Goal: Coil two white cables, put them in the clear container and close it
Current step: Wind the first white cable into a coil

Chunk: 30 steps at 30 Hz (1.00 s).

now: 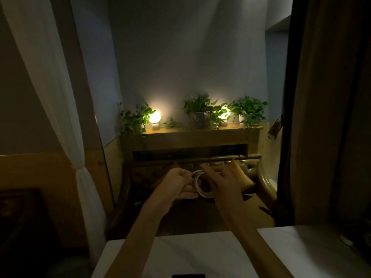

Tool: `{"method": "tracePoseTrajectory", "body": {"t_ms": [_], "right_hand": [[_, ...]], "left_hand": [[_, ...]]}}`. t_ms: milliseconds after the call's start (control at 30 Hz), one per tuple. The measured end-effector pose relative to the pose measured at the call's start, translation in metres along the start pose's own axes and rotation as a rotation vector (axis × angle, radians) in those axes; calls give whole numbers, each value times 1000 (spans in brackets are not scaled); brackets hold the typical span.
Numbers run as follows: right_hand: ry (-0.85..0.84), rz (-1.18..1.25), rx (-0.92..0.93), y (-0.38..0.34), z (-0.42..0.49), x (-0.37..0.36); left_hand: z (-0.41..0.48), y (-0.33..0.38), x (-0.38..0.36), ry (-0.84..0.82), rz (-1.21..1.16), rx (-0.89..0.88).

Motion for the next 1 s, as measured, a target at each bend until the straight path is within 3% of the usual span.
{"method": "tracePoseTrajectory", "body": {"t_ms": [100, 233, 400, 600, 700, 800, 933, 1000], "right_hand": [[-17, 17, -17, -2, -1, -3], [-10, 71, -47, -9, 8, -5], [-124, 379, -134, -4, 12, -8], [-174, 400, -122, -2, 11, -5], [-161, 317, -87, 0, 10, -4], [-146, 254, -48, 2, 7, -1], [-89, 340, -92, 17, 6, 3], [-114, 354, -86, 19, 4, 1]], "left_hand": [[-8, 0, -3, -63, -78, 62], [-15, -10, -4, -16, 89, -179], [-21, 4, -4, 100, 242, -525], [-19, 9, -5, 128, 269, -628], [-14, 7, -2, 181, 262, -608], [-10, -4, -10, 72, 304, -489], [-14, -22, -11, -142, -157, -193], [-16, -25, -7, -180, -96, -208]]}}
Point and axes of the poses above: each hand's wrist, its own z-axis towards the middle knuckle, its own x-axis out of the back of the hand, y = z × x, the point moved 6 cm from there along z, towards the middle knuckle, and after that the axes turned 13 degrees about -x, right-handed, at the moved point
